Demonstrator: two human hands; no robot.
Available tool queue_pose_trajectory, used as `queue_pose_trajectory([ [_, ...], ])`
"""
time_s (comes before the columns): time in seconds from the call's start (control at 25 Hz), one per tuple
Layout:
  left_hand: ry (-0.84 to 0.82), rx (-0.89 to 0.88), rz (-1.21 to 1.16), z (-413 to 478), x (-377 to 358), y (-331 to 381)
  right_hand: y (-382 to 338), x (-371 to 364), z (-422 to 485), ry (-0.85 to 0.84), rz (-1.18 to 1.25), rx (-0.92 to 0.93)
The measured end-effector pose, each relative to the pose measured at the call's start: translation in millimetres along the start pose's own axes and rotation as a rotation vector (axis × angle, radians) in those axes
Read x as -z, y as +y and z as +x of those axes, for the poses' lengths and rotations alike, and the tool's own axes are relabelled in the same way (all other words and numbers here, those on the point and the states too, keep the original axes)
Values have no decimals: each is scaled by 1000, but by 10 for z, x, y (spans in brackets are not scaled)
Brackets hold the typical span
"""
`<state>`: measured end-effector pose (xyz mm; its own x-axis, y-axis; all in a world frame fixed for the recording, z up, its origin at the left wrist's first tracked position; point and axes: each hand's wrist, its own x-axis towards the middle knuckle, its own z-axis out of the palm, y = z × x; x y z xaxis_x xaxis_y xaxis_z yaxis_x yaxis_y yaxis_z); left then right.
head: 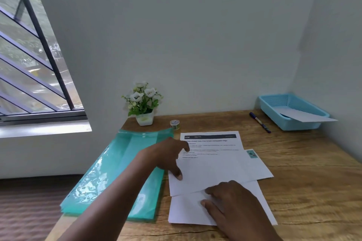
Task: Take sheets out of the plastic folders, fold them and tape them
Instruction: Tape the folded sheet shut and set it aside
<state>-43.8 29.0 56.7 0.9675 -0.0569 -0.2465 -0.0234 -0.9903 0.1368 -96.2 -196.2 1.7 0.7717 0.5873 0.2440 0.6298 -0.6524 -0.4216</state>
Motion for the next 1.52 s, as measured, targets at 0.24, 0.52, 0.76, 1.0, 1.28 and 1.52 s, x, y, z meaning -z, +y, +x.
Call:
queue_pose_trajectory([
  [0.24,70,23,-78,-88,54,7,43,-40,-46,25,66,-13],
  [0.52,5,67,-519,-289,122,-35,106,-130,-109,261,361,-183],
  [0.76,43,73,-837,-445,178,-79,86,49,-89,312,707,-476],
  [1.0,121,128,-882,-523,231,-63,89,134,-72,231,867,-584],
  [1.28,137,164,-1026,-506,83,44,39,102,-37,148,1047,-659],
  [1.52,258,158,-1286,-501,-208,311,17,172,13,69,1355,-709],
])
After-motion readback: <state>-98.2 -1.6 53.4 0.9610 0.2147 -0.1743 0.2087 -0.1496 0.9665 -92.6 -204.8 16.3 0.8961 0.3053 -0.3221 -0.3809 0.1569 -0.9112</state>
